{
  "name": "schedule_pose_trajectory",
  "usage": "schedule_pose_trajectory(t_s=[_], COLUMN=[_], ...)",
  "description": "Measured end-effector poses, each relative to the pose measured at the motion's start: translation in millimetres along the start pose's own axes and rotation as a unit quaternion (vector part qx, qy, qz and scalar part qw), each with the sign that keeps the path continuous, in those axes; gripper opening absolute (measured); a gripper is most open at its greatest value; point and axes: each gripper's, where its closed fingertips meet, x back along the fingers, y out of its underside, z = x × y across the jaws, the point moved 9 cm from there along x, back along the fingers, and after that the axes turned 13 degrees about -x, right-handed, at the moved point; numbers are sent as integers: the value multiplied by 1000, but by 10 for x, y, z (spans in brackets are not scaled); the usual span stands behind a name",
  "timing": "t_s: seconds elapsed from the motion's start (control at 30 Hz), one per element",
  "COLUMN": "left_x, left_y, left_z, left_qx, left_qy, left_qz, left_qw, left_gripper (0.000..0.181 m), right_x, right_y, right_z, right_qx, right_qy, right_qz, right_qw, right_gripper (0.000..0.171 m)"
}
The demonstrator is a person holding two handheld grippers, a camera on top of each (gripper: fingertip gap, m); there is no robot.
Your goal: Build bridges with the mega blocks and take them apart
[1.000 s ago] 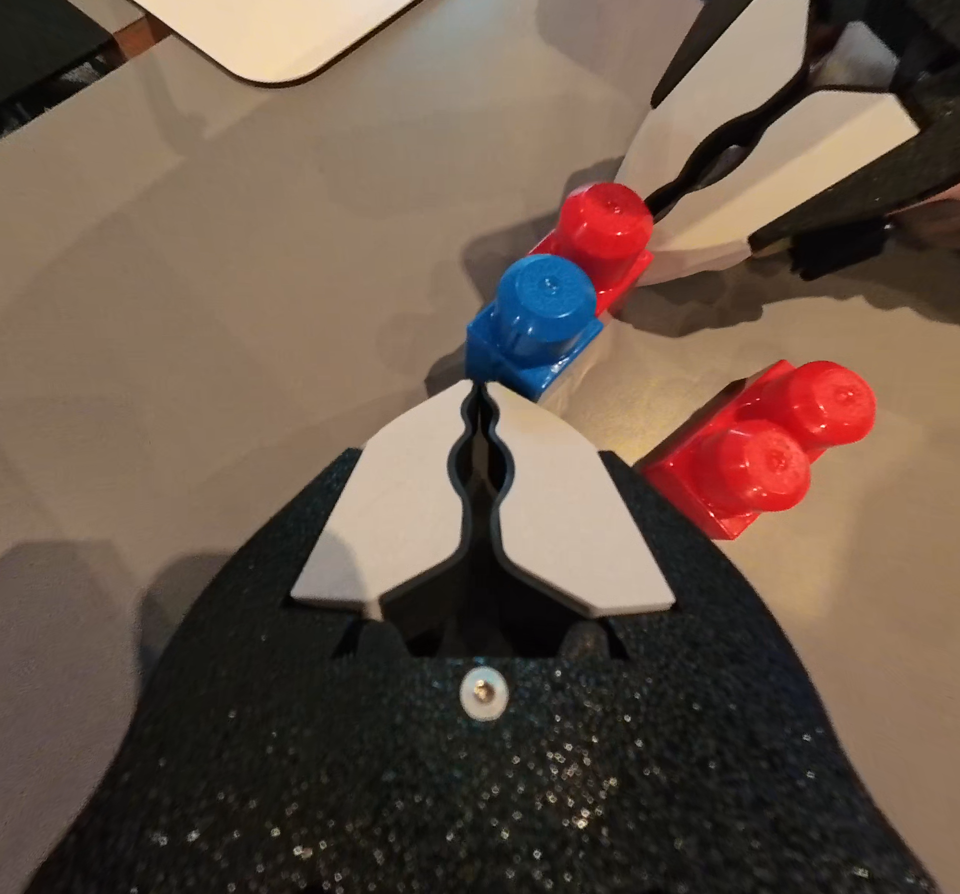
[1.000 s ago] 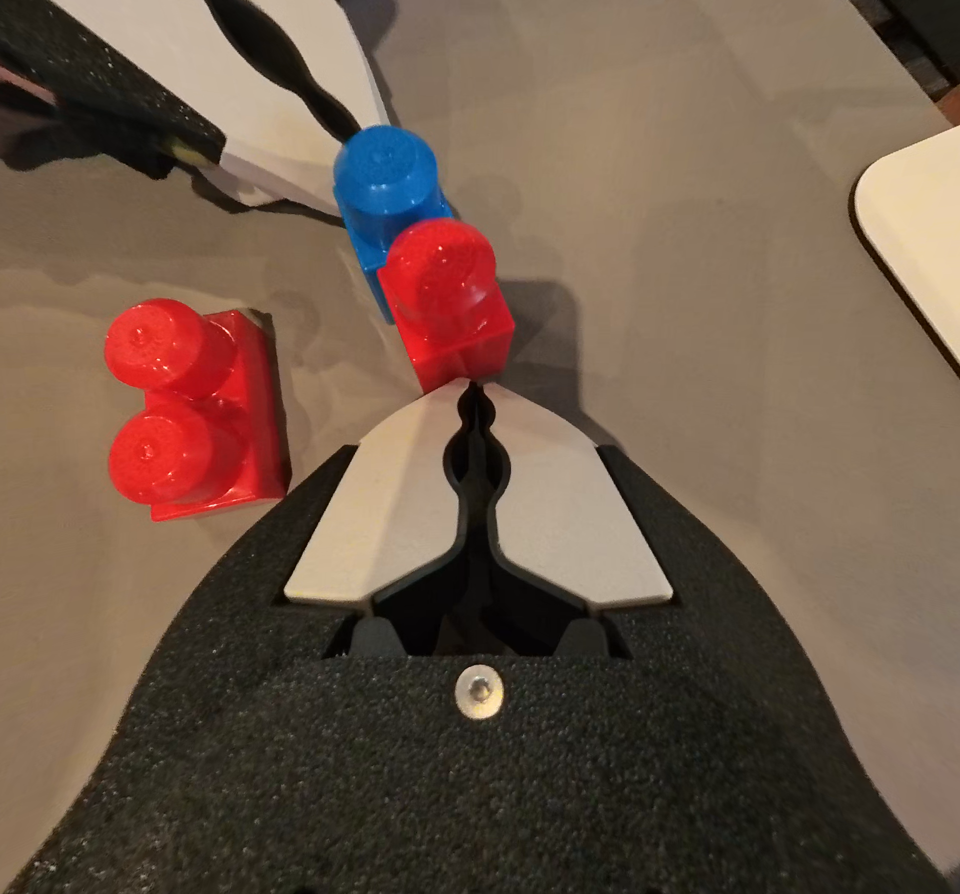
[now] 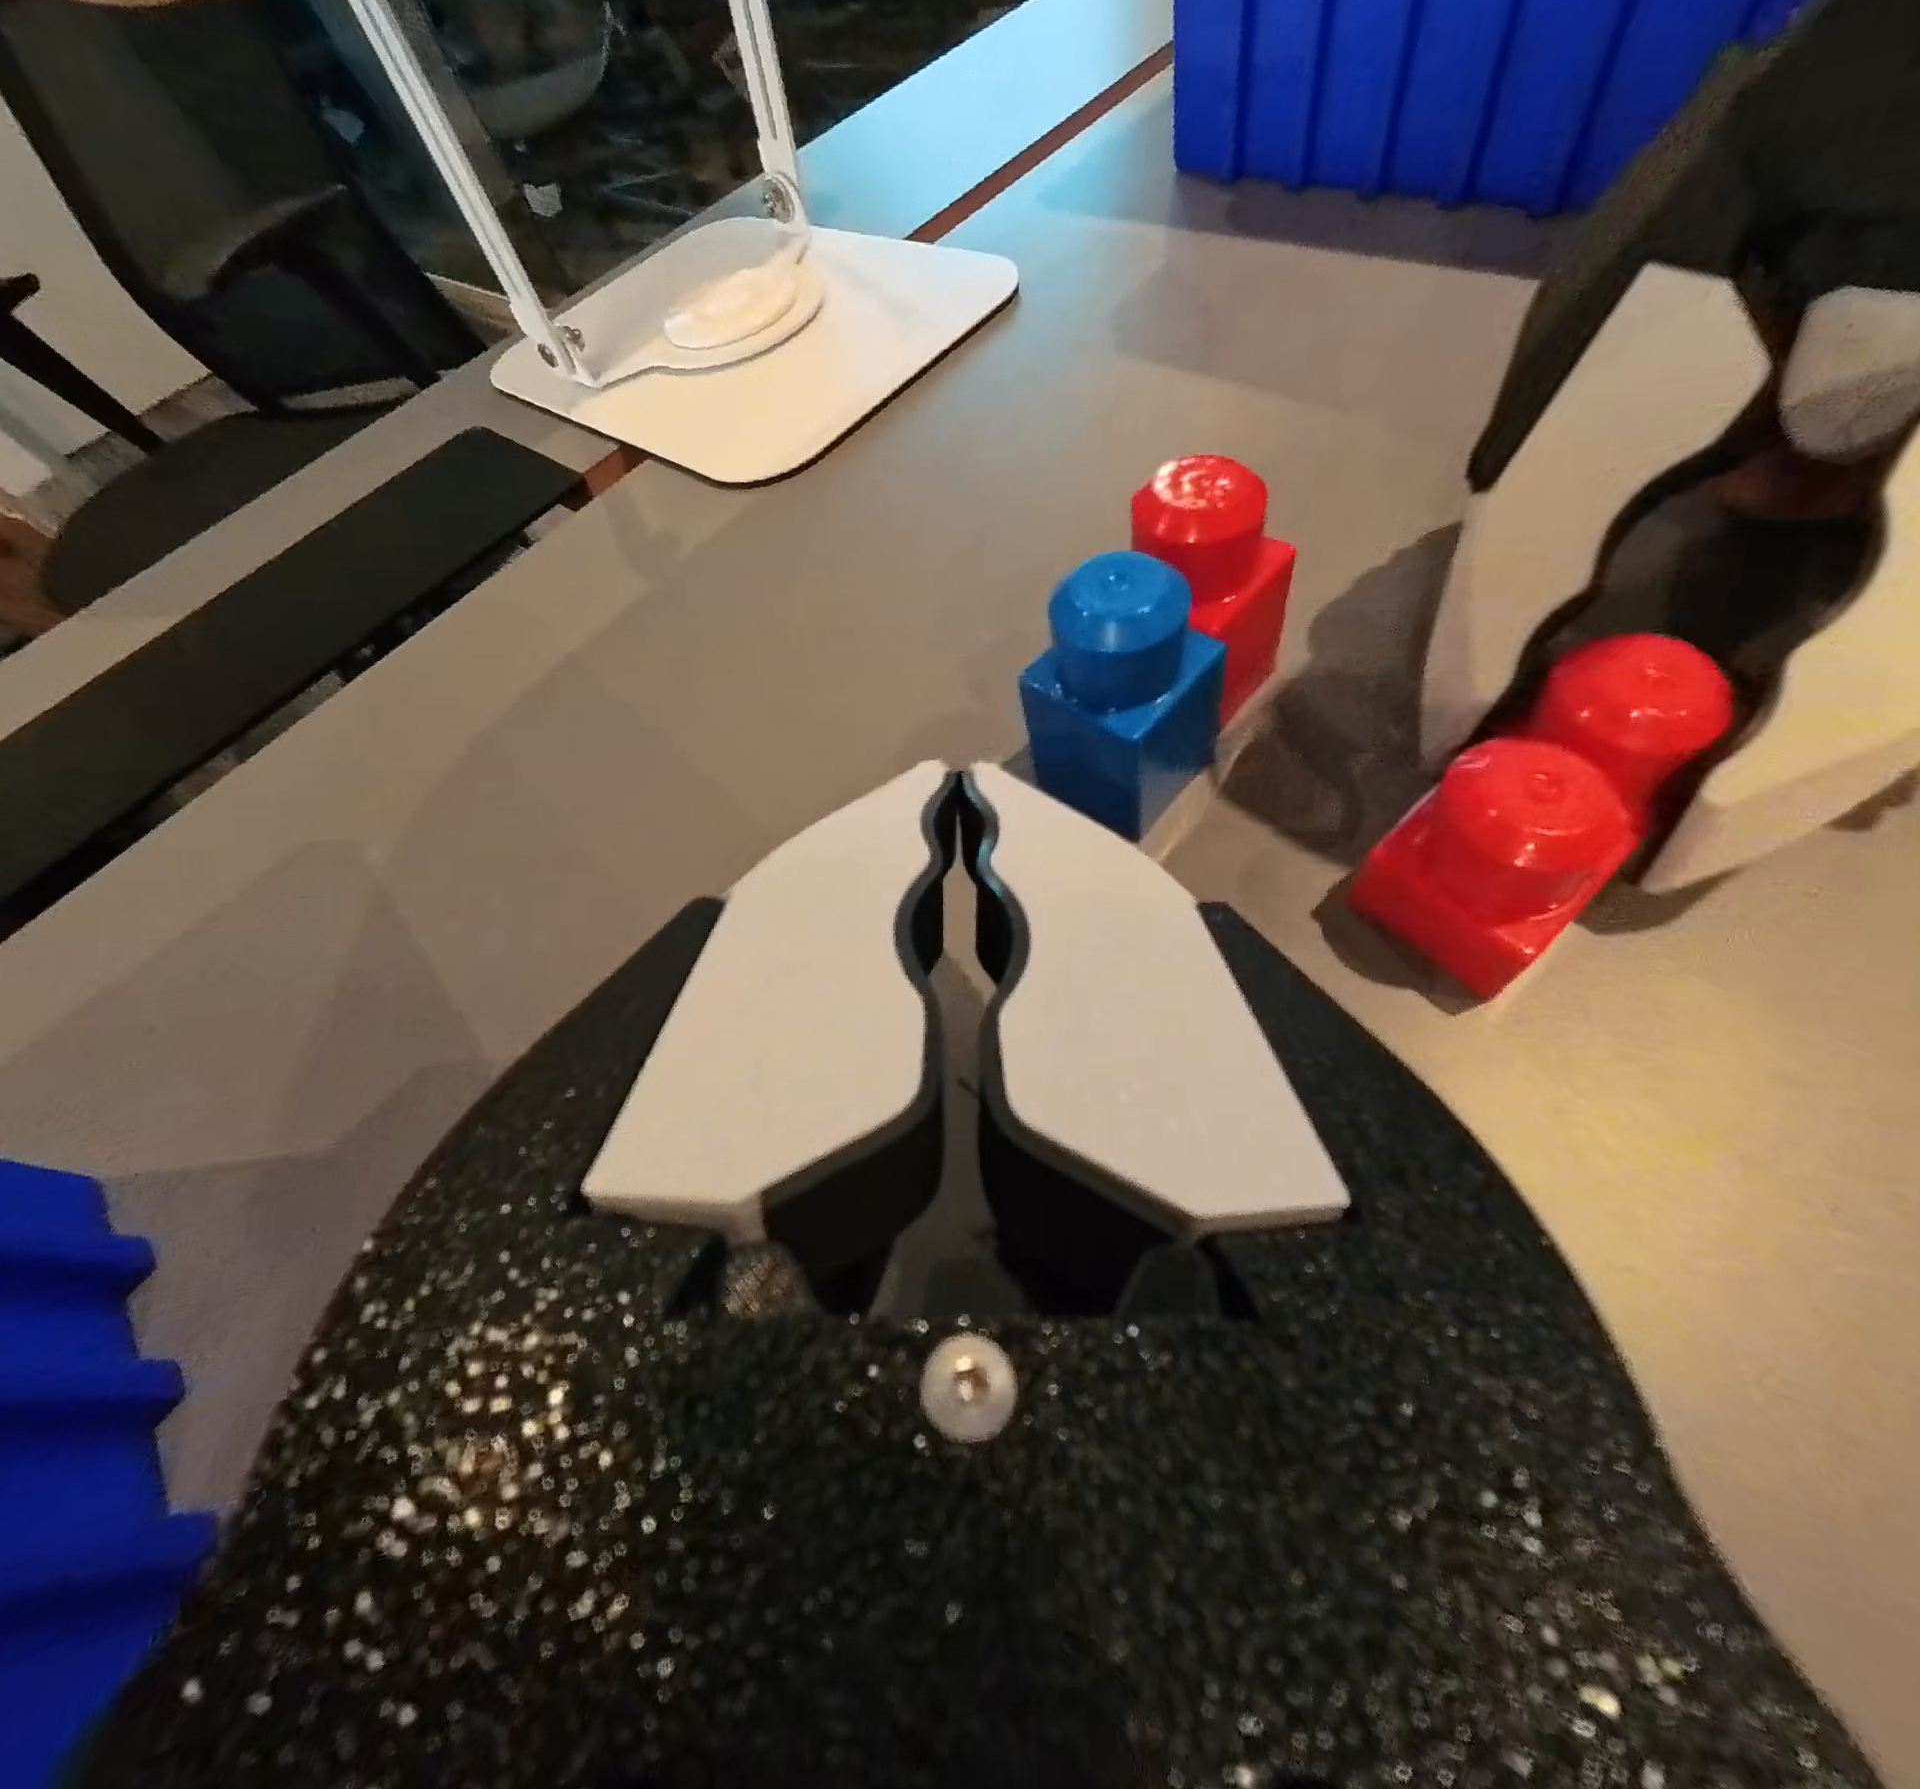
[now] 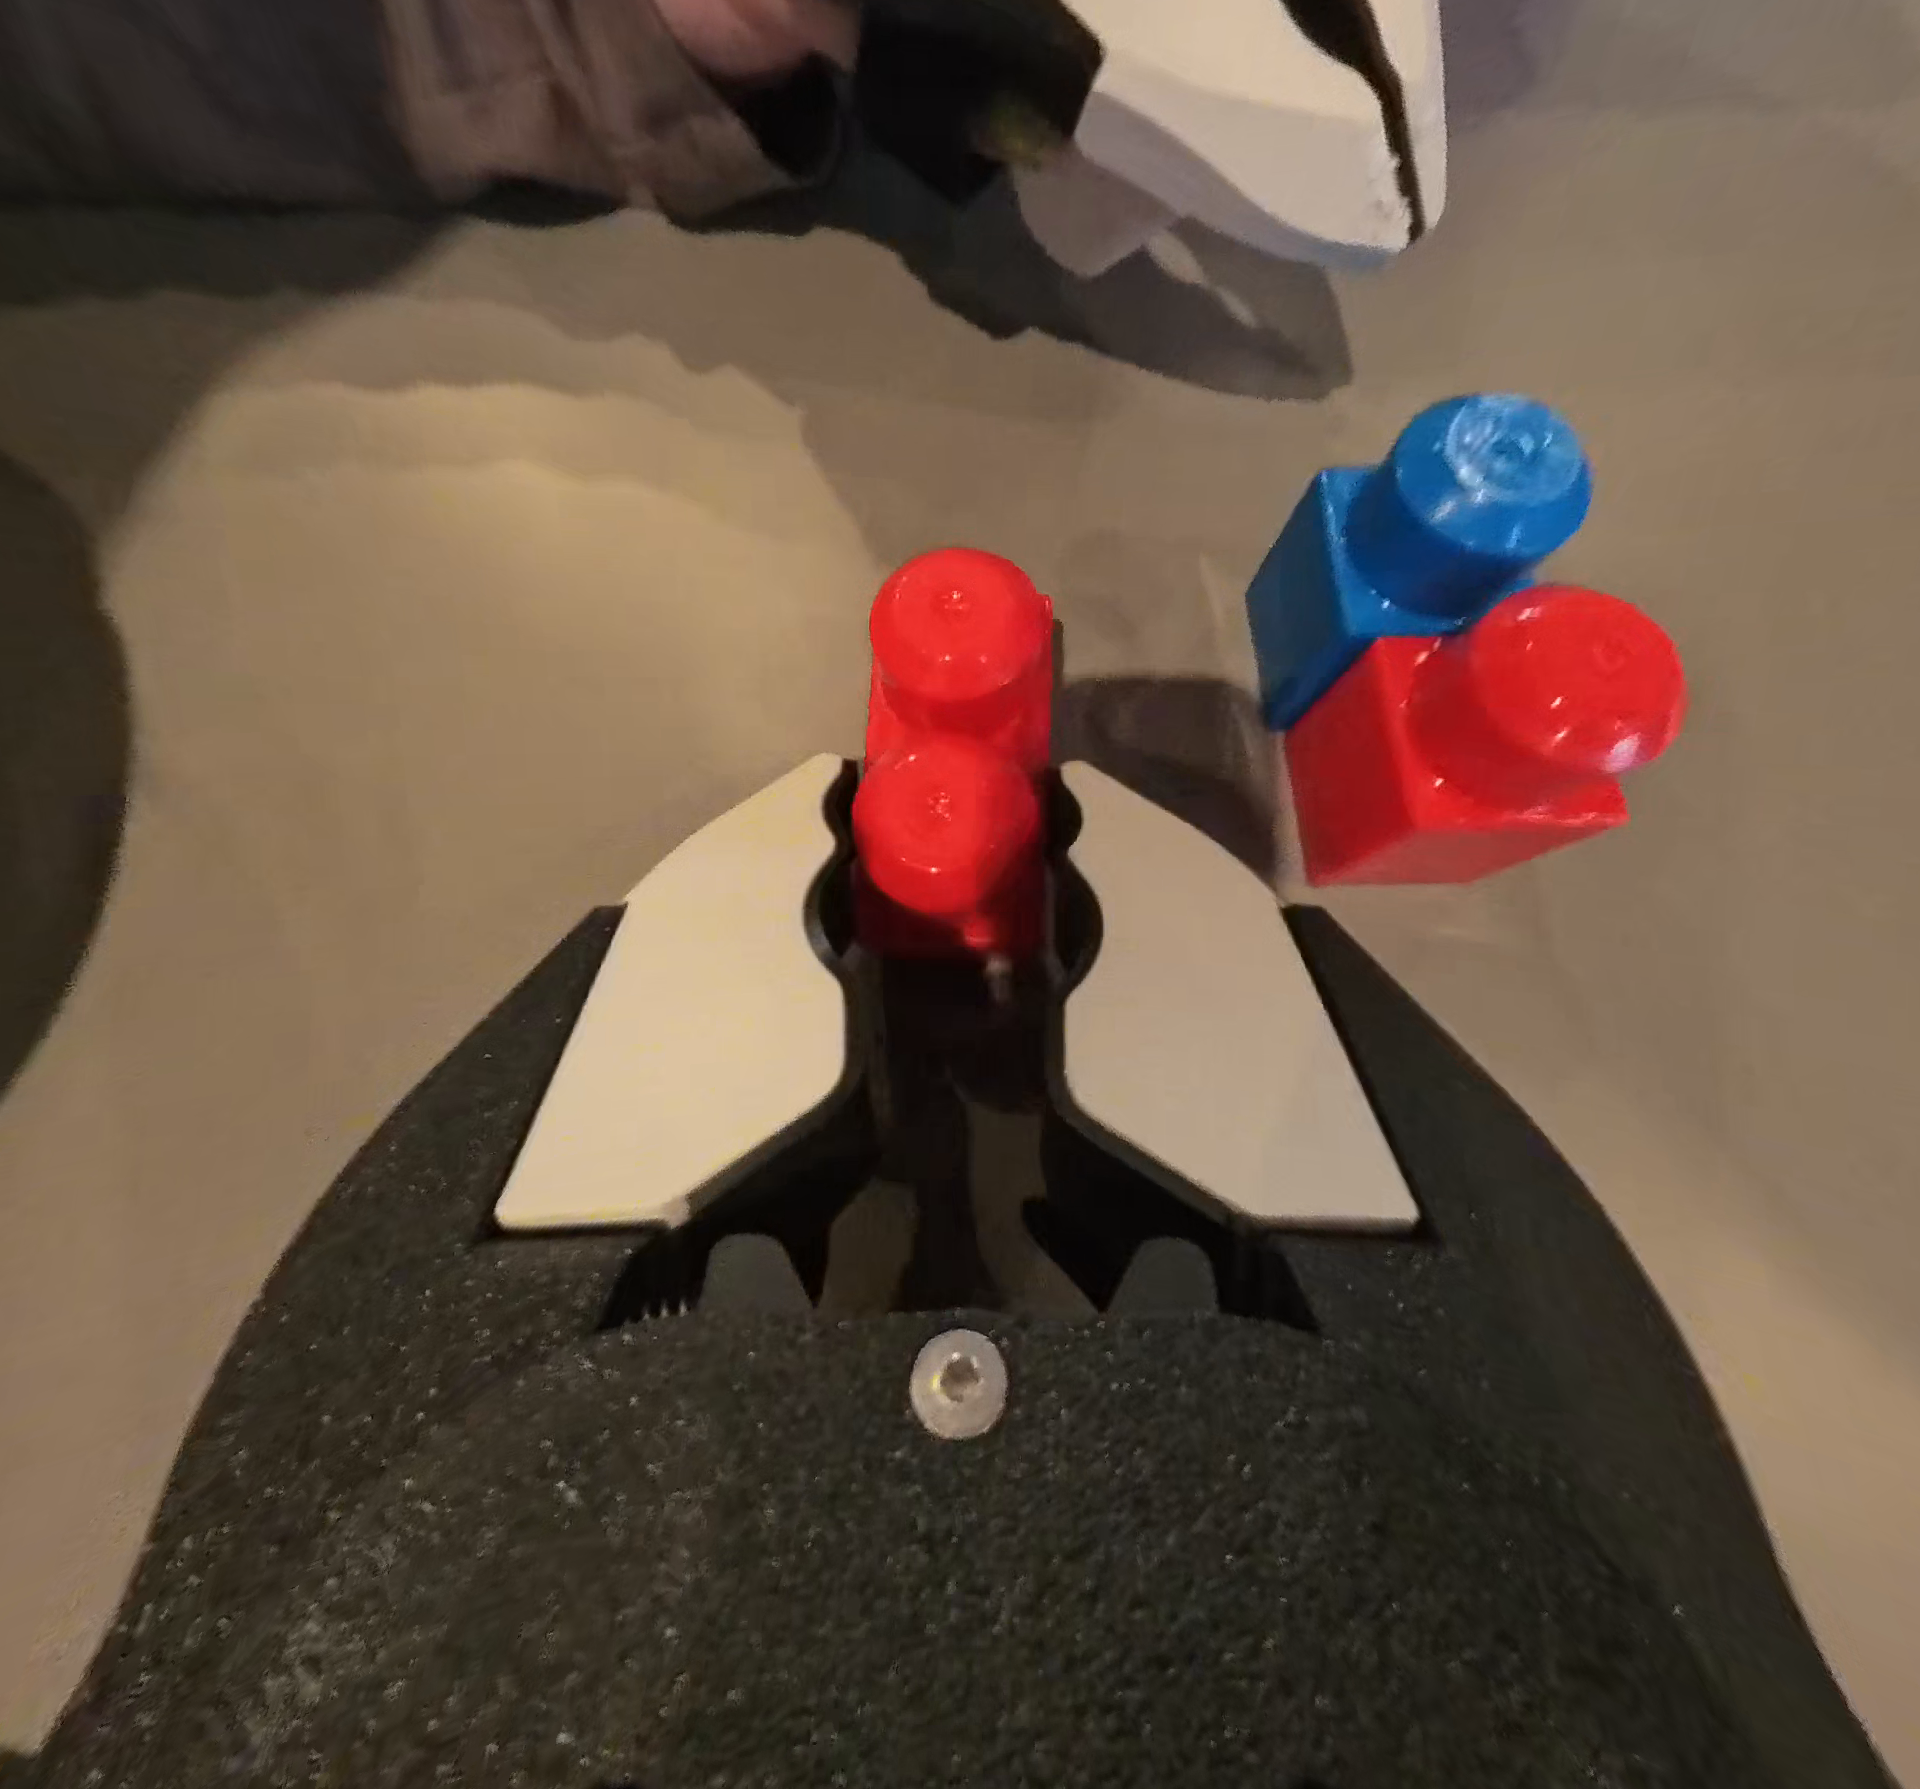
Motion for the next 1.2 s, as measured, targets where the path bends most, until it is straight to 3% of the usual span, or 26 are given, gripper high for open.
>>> schedule_pose_trajectory(t_s=[0.2, 0.33, 0.57, 1.0, 1.2], left_x=[92, 97, 102, 87, 72], left_y=[-67, -53, -19, -149, -189], left_z=[-163, -180, -131, -97, -92], left_qx=[14, 36, 17, 4, 12], left_qy=[-34, -20, 0, 14, 21], left_qz=[25, 33, 25, 59, 75], left_qw=[999, 999, 1000, 998, 997], left_gripper=[0, 0, 0, 5, 9], right_x=[438, 423, 271, 262, 167], right_y=[-530, -709, -716, -696, -646], right_z=[395, 701, 739, 725, 749], right_qx=[0, -1, 31, 59, 72], right_qy=[32, 19, -24, -58, -53], right_qz=[86, 62, 8, 4, -44], right_qw=[996, 998, 999, 997, 995], right_gripper=[34, 33, 34, 34, 34])
